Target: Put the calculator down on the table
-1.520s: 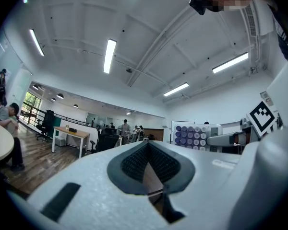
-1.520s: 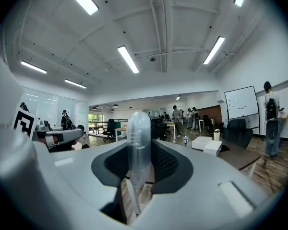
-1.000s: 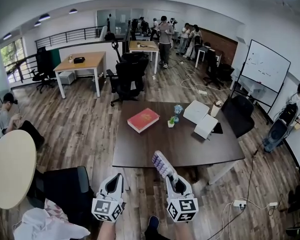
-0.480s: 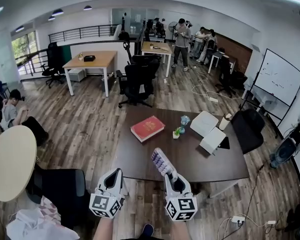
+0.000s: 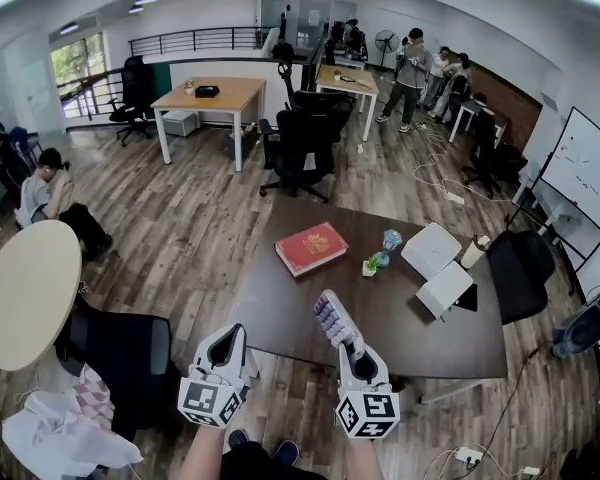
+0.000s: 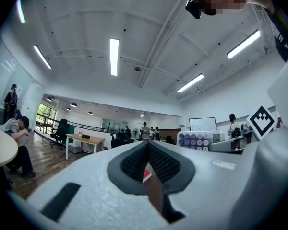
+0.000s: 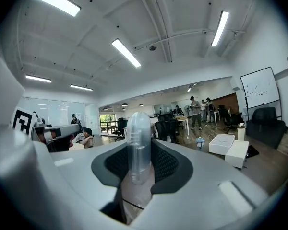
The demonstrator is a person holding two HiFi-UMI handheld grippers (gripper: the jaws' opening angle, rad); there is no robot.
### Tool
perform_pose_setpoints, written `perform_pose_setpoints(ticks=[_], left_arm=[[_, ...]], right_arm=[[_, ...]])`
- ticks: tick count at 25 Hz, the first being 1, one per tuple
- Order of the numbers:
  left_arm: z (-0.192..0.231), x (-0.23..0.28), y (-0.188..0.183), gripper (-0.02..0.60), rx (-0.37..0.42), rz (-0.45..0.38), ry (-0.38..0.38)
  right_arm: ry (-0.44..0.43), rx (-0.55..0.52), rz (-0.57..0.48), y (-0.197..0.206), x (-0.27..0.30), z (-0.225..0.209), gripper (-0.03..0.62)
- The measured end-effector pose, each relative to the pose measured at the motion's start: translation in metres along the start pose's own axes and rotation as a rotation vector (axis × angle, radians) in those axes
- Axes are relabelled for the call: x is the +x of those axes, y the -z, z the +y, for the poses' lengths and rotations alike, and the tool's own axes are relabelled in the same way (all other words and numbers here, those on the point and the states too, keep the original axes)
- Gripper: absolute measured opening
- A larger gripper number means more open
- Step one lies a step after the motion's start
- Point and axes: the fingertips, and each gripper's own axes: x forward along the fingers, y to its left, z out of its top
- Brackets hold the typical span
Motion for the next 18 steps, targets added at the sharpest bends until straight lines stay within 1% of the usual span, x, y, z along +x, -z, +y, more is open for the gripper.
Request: perform_pose_setpoints(ticks=[3, 6, 8, 10, 15, 18], left_arm=[[0.008, 0.003, 0.007, -0.005, 0.012, 0.019, -0.033], [0.017, 0.009, 0.016, -0.005, -0.009, 0.039, -0.048], [0.022, 0.015, 0.017, -0.005, -0.023, 0.028, -0.044], [0.026, 0.023, 0.017, -0.005, -0.011, 0.024, -0.033], [0.044, 0.047, 0.019, -0.005, -0.014, 0.018, -0.022], [0.058, 0.065, 0.018, -0.005, 0.005, 0.021, -0.019]], right_arm=[[-0.023, 0.007, 0.007, 0.003, 0.011, 0.001, 0.115], [-0.043, 0.007, 0.011, 0.004, 0.021, 0.003, 0.115], [-0.063, -0.005, 0.009, 0.004, 0.03, 0.005, 0.115], [-0.077, -0.017, 0.005, 0.004, 0.04, 0.006, 0.115], [-0.07, -0.021, 0.014, 0.0, 0.07, 0.003, 0.115], [-0.063, -0.019, 0.009, -0.006, 0.095, 0.001, 0.115]])
